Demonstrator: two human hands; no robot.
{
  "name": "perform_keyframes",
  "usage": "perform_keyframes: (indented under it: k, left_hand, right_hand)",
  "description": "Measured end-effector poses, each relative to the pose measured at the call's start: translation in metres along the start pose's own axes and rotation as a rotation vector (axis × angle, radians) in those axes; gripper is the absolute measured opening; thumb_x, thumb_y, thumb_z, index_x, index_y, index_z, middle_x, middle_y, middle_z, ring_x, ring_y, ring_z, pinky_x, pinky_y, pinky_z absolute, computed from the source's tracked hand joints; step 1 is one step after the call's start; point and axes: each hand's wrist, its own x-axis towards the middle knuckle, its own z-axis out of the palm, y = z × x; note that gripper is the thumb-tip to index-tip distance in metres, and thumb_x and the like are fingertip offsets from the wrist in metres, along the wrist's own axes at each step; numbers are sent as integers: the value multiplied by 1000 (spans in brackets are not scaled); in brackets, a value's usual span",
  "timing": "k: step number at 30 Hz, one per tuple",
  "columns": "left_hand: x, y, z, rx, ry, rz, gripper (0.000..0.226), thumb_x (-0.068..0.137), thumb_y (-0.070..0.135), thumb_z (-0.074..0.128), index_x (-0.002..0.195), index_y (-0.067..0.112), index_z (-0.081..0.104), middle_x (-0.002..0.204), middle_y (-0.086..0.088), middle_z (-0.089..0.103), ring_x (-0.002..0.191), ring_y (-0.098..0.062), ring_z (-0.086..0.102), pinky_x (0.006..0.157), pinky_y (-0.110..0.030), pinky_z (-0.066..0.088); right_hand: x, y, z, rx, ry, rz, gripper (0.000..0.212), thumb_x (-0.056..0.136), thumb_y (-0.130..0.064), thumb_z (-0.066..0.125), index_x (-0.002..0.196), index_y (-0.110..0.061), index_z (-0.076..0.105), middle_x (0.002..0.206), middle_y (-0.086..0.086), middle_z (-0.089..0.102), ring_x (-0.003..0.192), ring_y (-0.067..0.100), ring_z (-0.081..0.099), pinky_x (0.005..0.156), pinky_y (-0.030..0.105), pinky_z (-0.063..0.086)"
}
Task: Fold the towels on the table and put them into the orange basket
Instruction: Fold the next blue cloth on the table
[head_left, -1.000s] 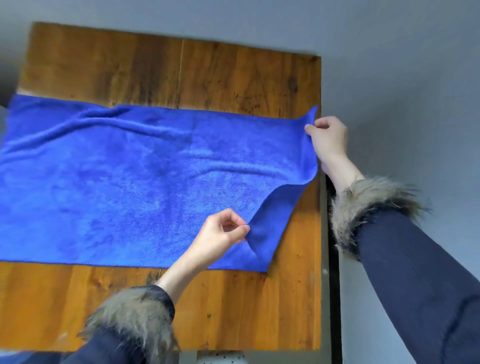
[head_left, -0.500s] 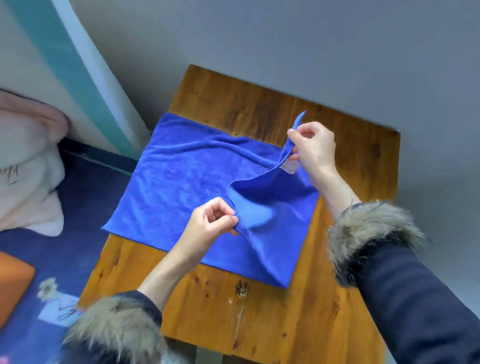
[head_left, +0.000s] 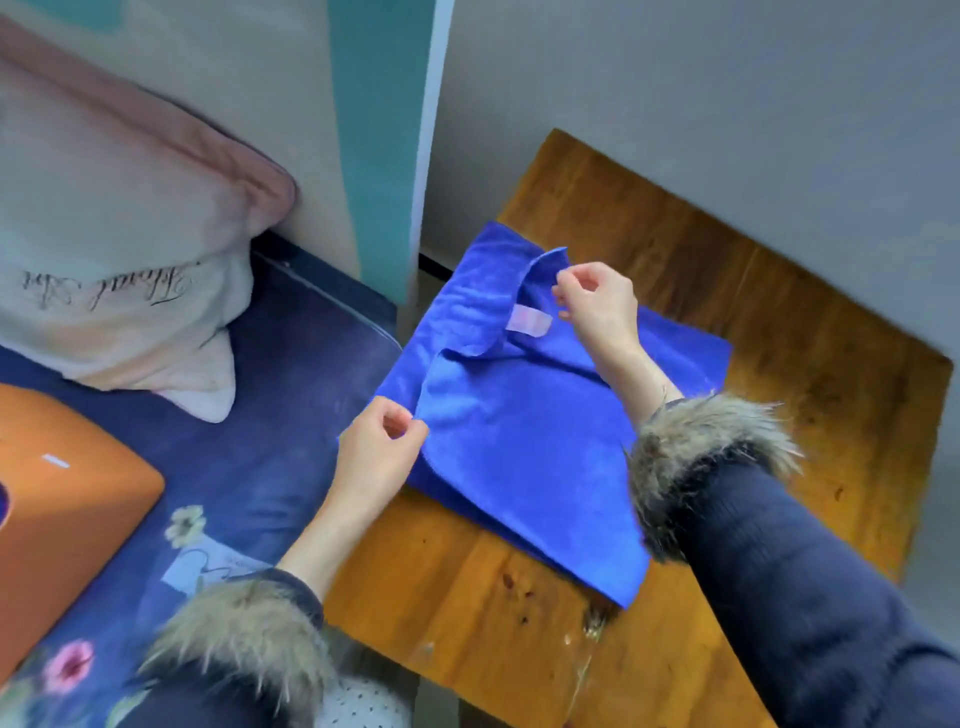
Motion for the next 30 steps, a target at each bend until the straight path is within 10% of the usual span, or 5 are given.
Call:
perform_keyframes:
  k: [6, 11, 19, 25, 30]
  left_hand:
    - [11, -38, 21, 114, -91, 49, 7, 92, 15, 51, 94, 10, 56, 96, -2, 60, 88, -17, 55, 70, -19, 39]
    - [21, -42, 32, 210, -46, 71, 23, 93, 21, 52, 111, 8, 55, 104, 0, 49, 92, -17, 51, 77, -19, 33]
    - [44, -26, 55, 443, -92, 179, 18, 92, 11, 48, 104, 4, 59, 107, -18, 58, 106, -37, 46, 92, -44, 37]
    - [54, 10, 86, 650, -242, 294, 23, 92, 13, 47, 111, 6, 59, 118, -17, 56, 114, -37, 44, 93, -41, 32]
    - [49, 40, 123, 638, -389, 375, 23, 90, 10, 49, 108, 5, 63, 111, -21, 62, 109, -39, 49, 91, -39, 36]
  right_hand:
    - [-3, 87, -5, -891, -141, -224, 48, 98, -29, 40, 140, -7, 35, 143, 15, 37, 130, 34, 34, 99, 46, 36]
    - [-1, 117, -23, -938, -250, -53, 52, 100, -42, 25, 149, -29, 12, 158, -7, 1, 145, 19, 0, 108, 60, 19]
    - [-40, 135, -58, -810, -195, 209, 55, 97, -51, 22, 148, -31, 16, 158, -3, 5, 144, 26, 11, 108, 47, 28]
    - [-84, 143, -99, -934, -385, 506, 64, 98, -52, 16, 132, -7, 45, 140, 16, 43, 115, 37, 53, 92, 38, 41]
    - [-117, 173, -135, -541, -629, 899, 64, 96, -54, 31, 132, -1, 37, 129, 22, 46, 55, 32, 59, 80, 42, 52]
